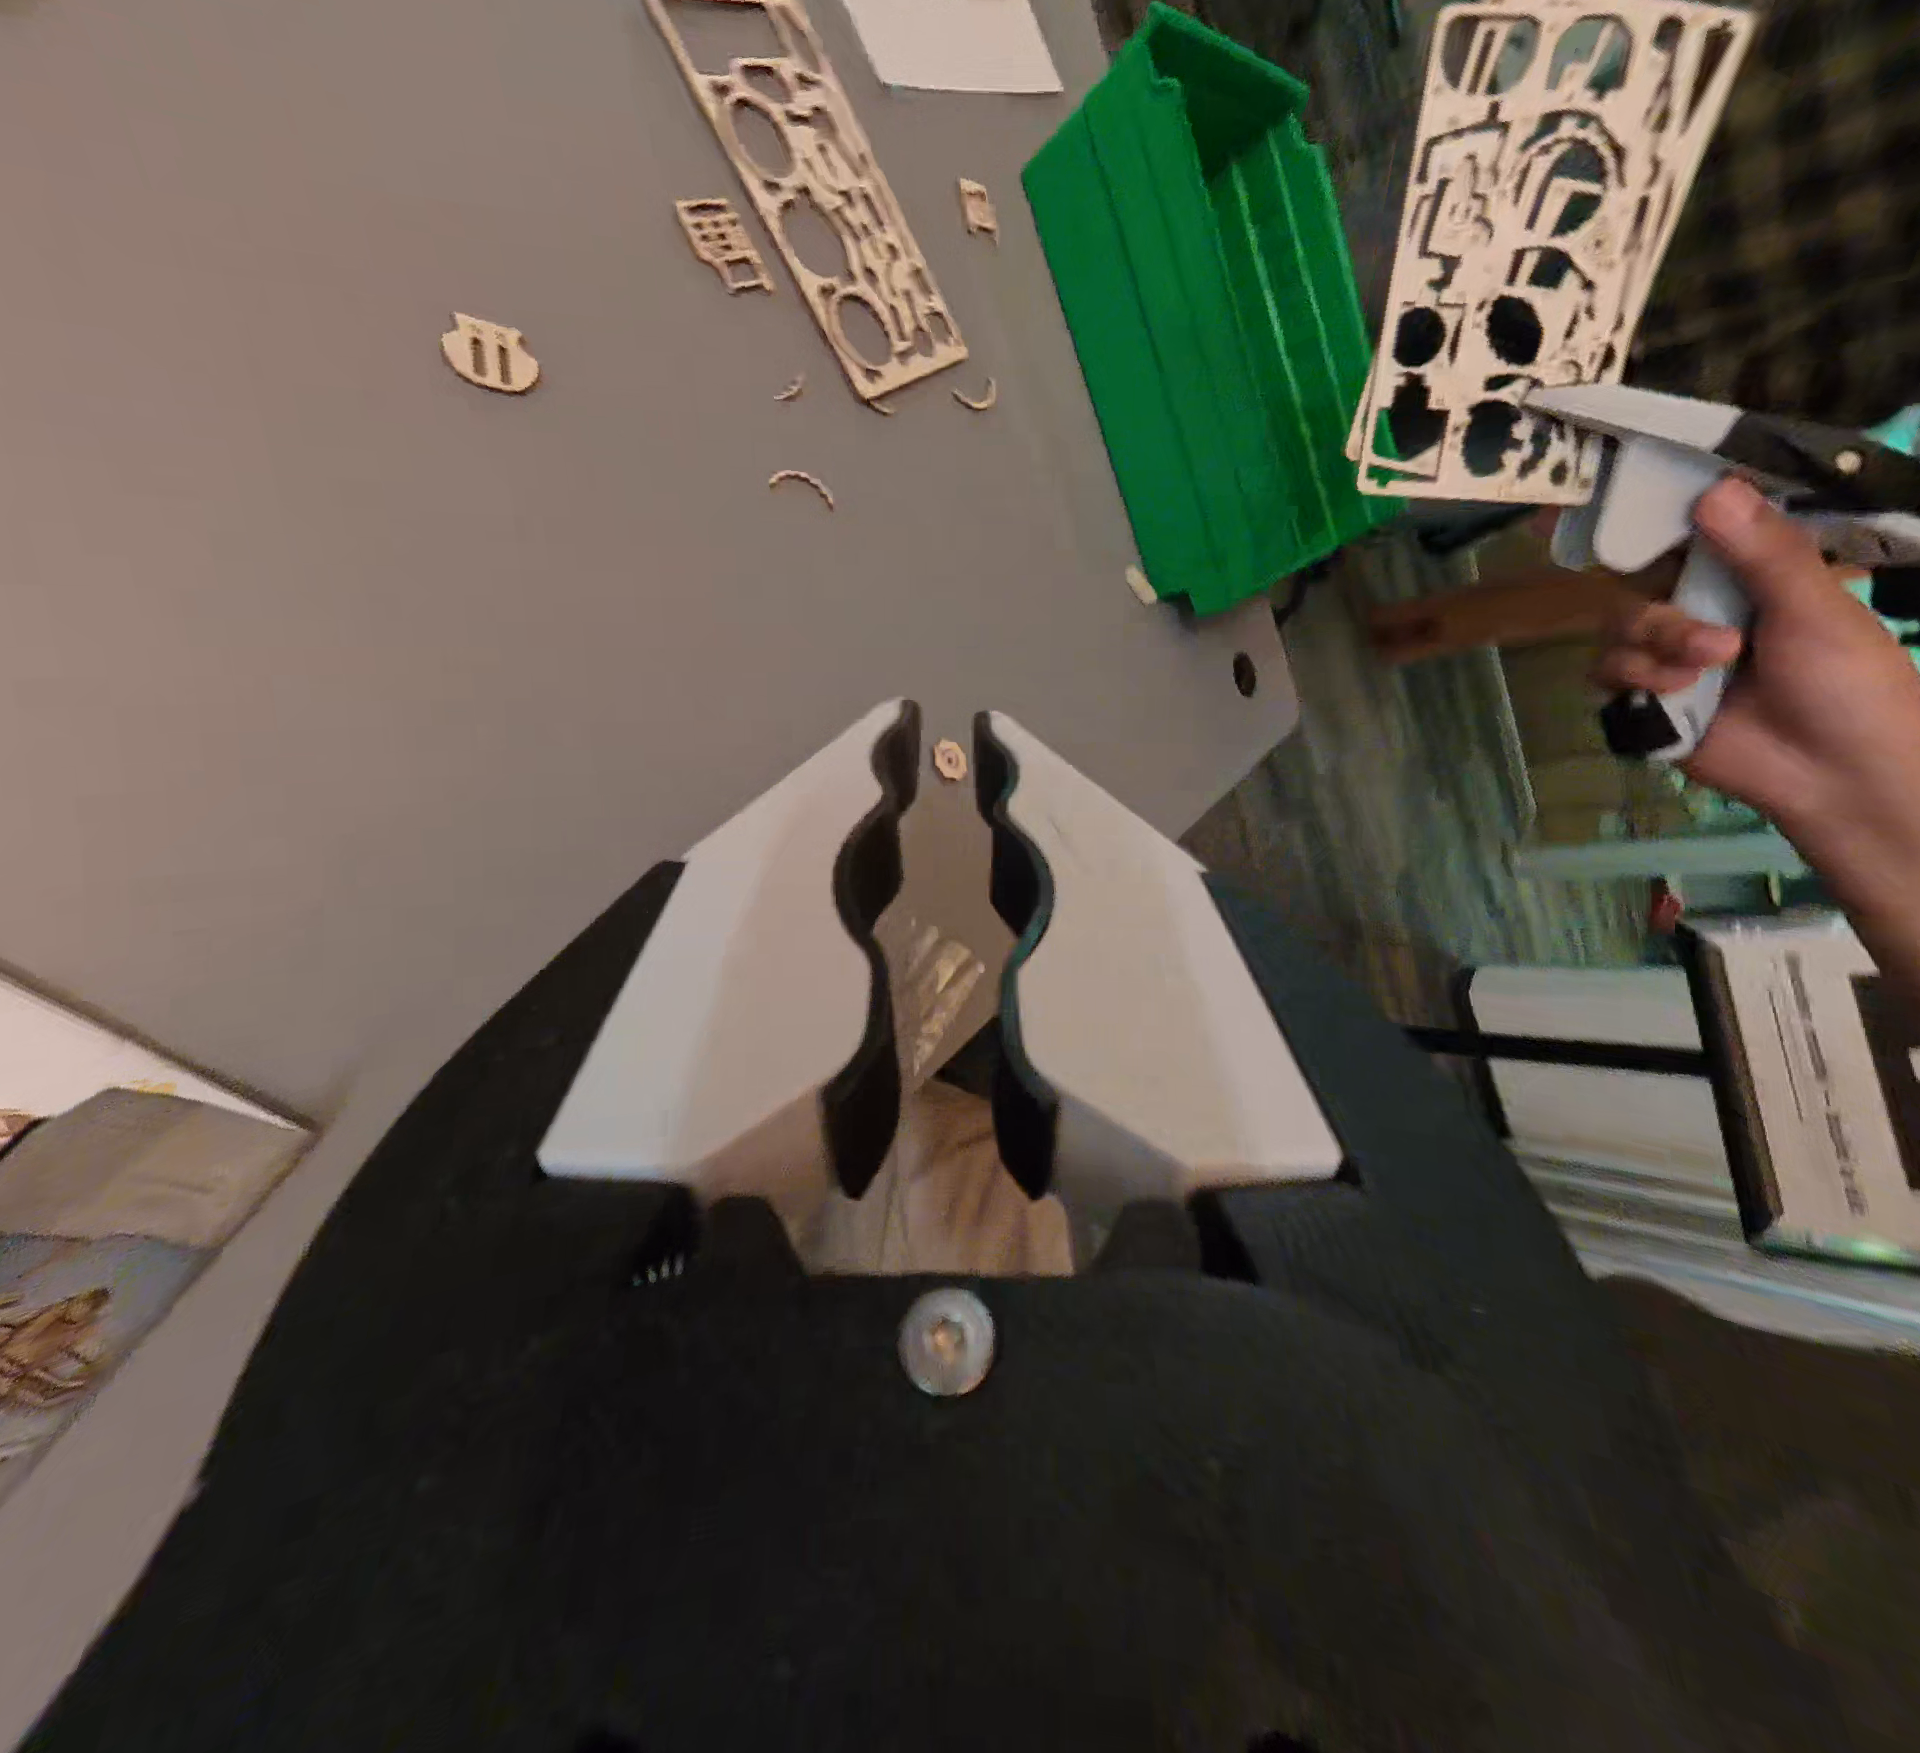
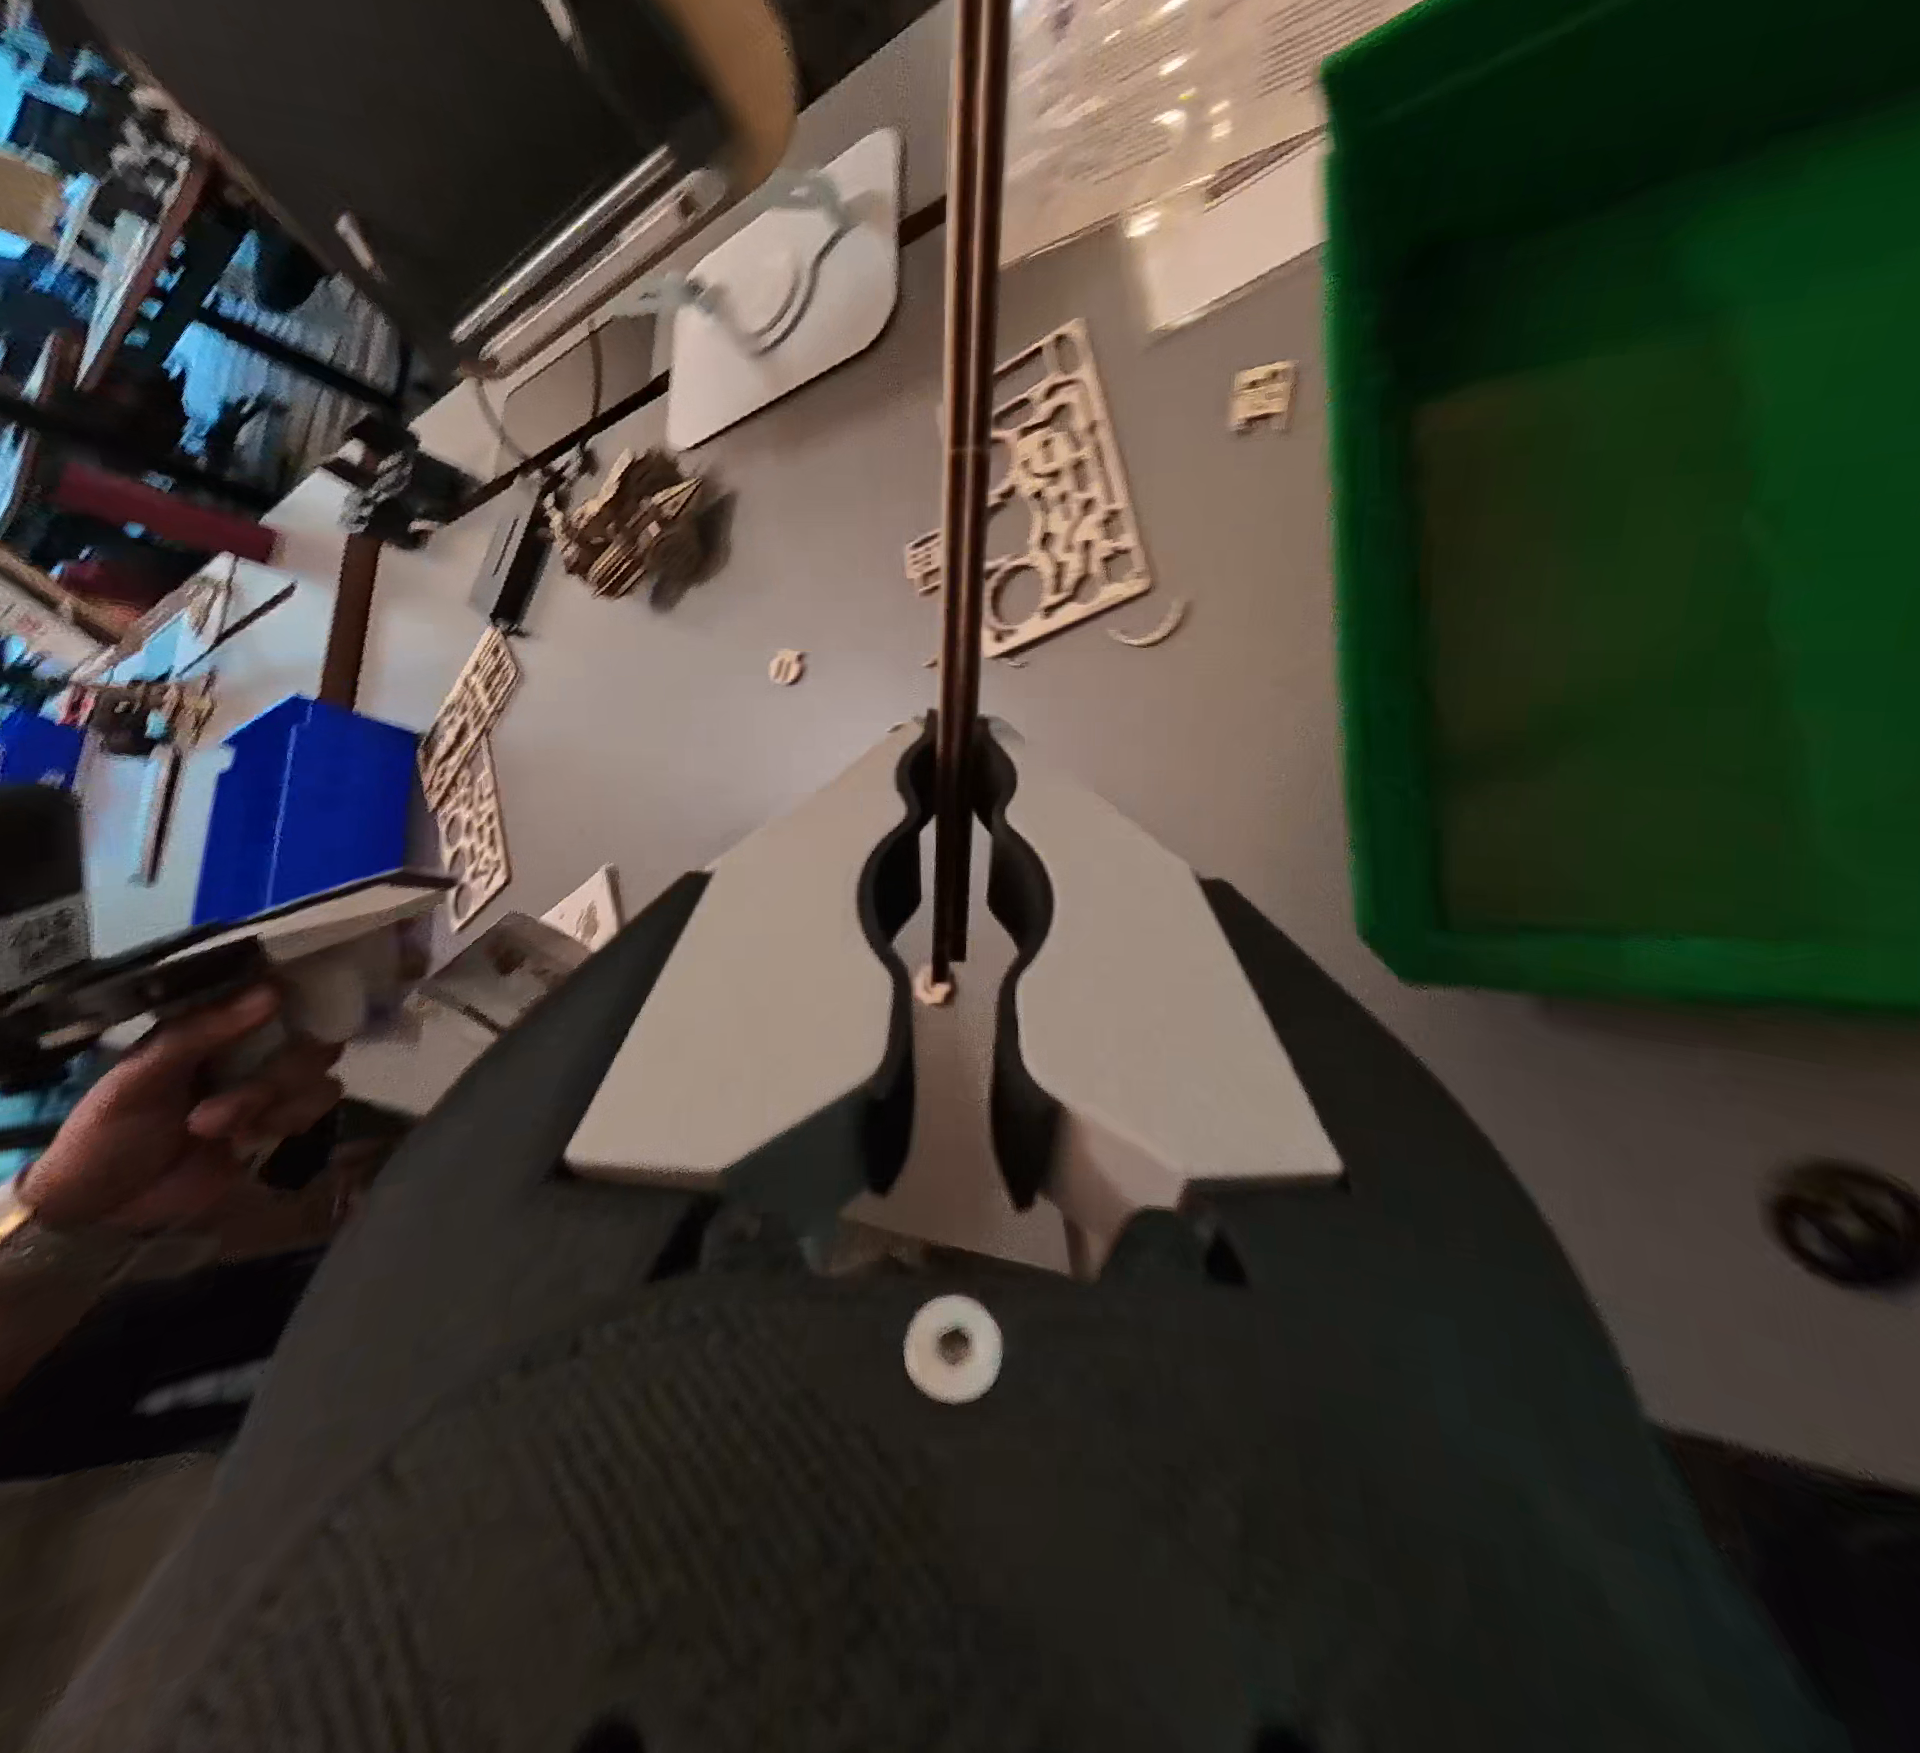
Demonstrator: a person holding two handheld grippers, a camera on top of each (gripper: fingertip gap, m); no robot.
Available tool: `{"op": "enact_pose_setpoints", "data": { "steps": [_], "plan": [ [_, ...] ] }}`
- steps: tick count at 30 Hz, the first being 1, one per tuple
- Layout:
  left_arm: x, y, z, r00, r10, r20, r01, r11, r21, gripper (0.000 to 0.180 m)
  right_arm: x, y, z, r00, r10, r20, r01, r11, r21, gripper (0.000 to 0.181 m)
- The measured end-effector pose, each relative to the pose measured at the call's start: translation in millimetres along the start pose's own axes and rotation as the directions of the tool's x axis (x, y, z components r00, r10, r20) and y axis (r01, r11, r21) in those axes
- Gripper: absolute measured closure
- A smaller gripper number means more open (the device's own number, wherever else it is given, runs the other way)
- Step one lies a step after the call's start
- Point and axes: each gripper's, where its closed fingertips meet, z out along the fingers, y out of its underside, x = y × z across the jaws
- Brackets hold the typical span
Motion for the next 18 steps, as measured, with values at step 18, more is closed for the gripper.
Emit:
{"op": "enact_pose_setpoints", "data": {
  "steps": [18],
  "plan": [
    [-12, 6, -13, 0.978, 0.099, 0.184, -0.092, 0.995, -0.047, 0.174, 134, -33, -17, 0.968, -0.018, -0.252, 0.003, 0.998, -0.062, 0.178]
  ]
}}
